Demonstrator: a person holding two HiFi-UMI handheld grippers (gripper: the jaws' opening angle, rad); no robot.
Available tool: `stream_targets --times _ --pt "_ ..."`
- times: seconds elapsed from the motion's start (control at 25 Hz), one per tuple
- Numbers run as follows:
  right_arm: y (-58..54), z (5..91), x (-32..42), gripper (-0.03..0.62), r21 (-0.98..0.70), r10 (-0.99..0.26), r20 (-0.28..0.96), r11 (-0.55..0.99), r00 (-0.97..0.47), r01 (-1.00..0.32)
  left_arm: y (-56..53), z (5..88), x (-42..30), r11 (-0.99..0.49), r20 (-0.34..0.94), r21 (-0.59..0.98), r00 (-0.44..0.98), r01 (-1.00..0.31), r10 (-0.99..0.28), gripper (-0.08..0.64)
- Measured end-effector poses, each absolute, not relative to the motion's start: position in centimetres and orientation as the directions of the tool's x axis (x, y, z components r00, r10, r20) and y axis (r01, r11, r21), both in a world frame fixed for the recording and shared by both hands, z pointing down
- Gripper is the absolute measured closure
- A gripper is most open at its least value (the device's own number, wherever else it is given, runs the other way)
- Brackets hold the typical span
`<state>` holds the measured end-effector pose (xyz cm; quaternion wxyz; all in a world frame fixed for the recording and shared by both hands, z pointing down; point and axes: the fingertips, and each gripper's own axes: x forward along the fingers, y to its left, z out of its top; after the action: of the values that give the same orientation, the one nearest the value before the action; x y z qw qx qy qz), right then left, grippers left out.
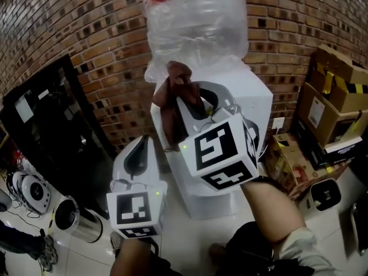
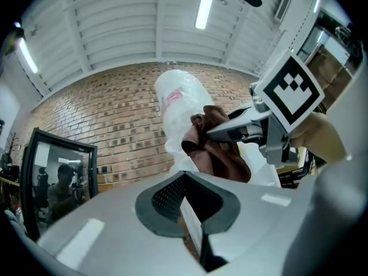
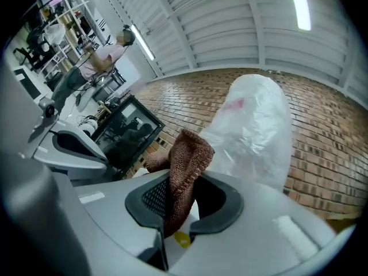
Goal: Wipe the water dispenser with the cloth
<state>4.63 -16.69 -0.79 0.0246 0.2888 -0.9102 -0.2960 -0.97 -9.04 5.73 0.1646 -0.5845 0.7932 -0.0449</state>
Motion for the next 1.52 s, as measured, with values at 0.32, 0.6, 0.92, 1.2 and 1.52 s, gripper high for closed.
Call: stream_targets --times 0.32,0.6,0.92,1.2,1.52 --pt "-22.1 -0.6 14.2 0.505 0.494 -0.672 -0.148 0.585 -0.725 -0.643 -12.2 5.3 5.6 0.212 -0.176 -0.276 -0.168 -0.937 -0.97 0.56" --pt "-25.7 0.0 21.2 0.505 0.408 -0.768 -0.163 0.519 -0.619 -0.751 -14.4 6.1 9.9 0.168 -0.132 -0.256 -0.138 -0.952 -0.982 0.56" --pt "-27.3 1.3 24.0 0.506 0.351 -0.807 -0.169 0.487 -0.565 -0.8 -14.7 6.3 14.1 0.102 -0.123 -0.294 -0.068 -0.951 -0.99 0.56" --pt "-20.3 1.1 19.8 0.506 0.326 -0.685 -0.271 0.596 -0.676 -0.734 -11.4 8.8 7.4 0.202 -0.15 -0.199 -0.174 -0.959 -0.973 0.56" --pt "-11.5 8.8 5.8 0.505 0.436 -0.437 -0.105 0.787 -0.893 -0.436 -7.2 10.7 -0.6 0.349 -0.141 -0.145 -0.33 -0.926 -0.934 0.56"
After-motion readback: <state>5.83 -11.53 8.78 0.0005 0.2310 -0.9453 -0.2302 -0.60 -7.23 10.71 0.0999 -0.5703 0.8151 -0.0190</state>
